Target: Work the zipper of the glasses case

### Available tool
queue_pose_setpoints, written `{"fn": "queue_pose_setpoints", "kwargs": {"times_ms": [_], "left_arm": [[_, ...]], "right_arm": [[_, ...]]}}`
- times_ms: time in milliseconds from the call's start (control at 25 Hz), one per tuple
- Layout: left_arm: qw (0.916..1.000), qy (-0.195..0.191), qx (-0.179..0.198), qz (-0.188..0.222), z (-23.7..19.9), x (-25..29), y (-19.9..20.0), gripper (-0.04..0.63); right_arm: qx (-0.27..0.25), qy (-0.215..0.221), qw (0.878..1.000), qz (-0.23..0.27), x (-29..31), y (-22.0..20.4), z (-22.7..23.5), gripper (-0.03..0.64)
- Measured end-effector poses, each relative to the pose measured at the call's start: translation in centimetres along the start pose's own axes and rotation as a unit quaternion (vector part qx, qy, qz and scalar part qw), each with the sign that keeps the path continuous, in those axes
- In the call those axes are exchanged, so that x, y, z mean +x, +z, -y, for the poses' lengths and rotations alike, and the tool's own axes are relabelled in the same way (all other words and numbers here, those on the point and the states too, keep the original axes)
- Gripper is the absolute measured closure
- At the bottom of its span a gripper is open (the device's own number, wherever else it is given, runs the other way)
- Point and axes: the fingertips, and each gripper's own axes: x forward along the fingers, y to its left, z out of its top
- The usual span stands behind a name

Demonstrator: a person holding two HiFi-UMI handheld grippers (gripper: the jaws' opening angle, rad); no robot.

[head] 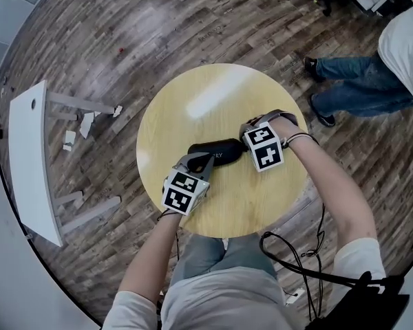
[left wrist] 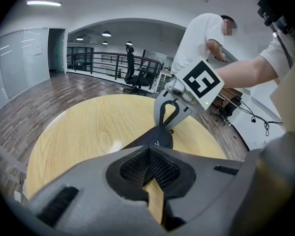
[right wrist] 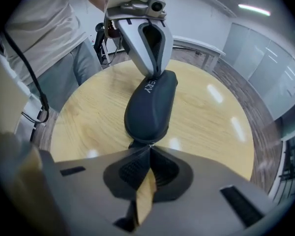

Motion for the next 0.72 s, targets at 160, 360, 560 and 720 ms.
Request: {"fn": "queue_pose_setpoints", "kwargs": {"times_ms": [160,360,560,720], "left_arm": [[1.0000,-0.001,-0.005,0.001,0.3,0.1,0.2,0.589],[1.0000,0.000,0.001,0.007,0.0,-0.2,0.5,0.589],[0.9999,-0.004,0.004,0.011,-0.1,-0.4,0.3,0.589],[0.9999,-0.009,0.001,0.010,-0.2,-0.2,0.7,0.589]], "right_arm": [[0.049,-0.014,0.999,-0.012,-0.5,-0.2,-1.9,0.618],[0.211,-0.078,0.974,-0.001,-0.7,1.0,-3.1,0.618],[0.385,-0.125,0.914,0.034,0.1,2.9,-5.1,0.618],[0.506,-0.174,0.840,0.093,0.3,4.5,-4.7,0.618]]}}
